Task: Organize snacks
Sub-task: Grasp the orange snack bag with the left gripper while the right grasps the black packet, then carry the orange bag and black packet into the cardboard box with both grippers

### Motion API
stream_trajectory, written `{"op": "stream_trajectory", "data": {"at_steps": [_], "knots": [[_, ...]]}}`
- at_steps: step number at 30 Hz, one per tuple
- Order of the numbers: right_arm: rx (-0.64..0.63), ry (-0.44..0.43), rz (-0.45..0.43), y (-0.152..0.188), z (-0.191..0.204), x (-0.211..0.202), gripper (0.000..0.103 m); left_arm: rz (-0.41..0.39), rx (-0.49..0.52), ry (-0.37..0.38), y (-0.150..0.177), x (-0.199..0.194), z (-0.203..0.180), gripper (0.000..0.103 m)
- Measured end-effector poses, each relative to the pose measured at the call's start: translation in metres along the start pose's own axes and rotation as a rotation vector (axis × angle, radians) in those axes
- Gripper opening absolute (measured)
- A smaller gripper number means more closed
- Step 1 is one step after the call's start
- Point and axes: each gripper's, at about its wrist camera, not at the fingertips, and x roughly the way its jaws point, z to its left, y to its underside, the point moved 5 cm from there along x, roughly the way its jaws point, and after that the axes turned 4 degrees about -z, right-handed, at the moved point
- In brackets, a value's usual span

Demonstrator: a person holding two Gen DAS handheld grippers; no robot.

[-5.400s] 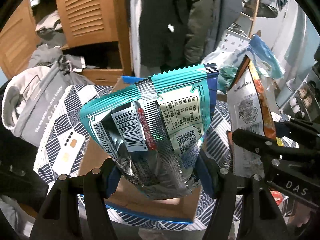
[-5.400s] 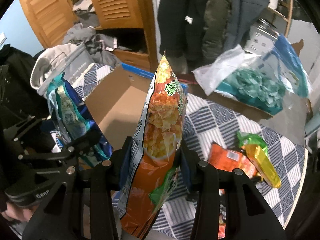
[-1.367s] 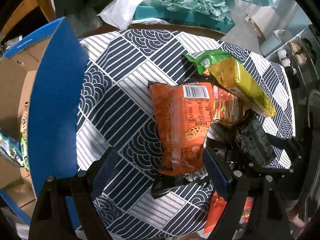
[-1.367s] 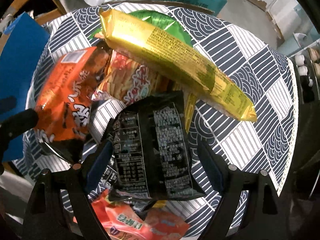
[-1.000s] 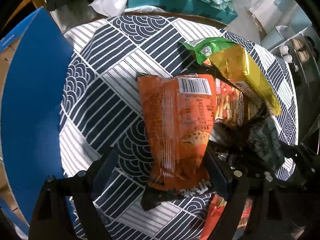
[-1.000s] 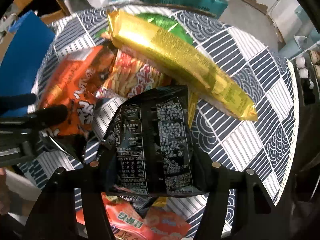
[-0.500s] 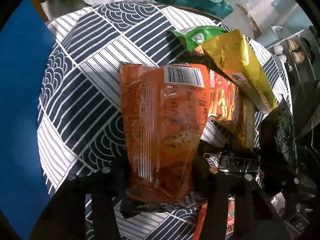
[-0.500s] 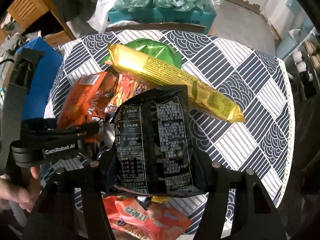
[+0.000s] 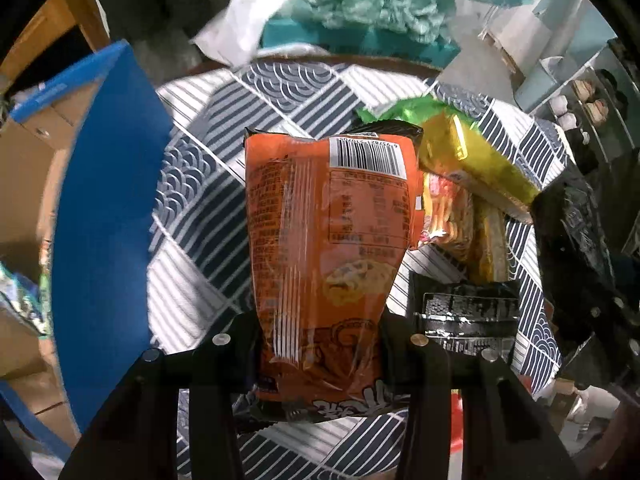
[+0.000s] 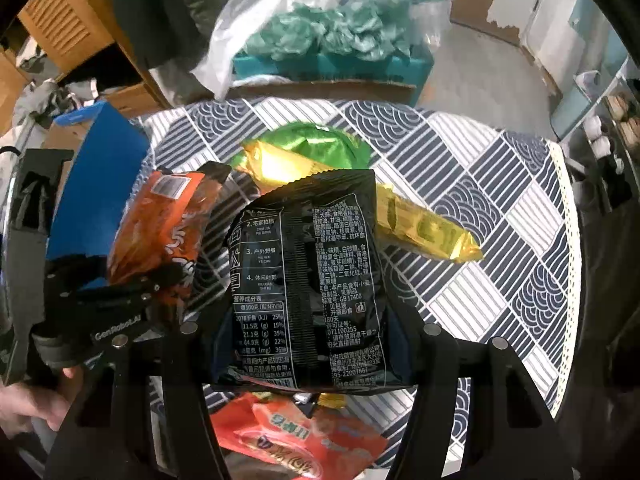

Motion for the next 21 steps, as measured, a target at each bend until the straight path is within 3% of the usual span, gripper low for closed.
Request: {"op": "stream_trajectory", "data": {"at_steps": [7,21], "knots": [[-0.011,-0.012,-0.036,-0.006,0.011,-0.017,0.063,-0.103,0.055,-0.048,0.0,-0.043,0.002,0.046],[-0.043,-0.042,-0.12,-0.019,0.039,-0.056,0.063,-0.221,0.084,-0.059,0.001,-0.106,0.019,0.046]]}}
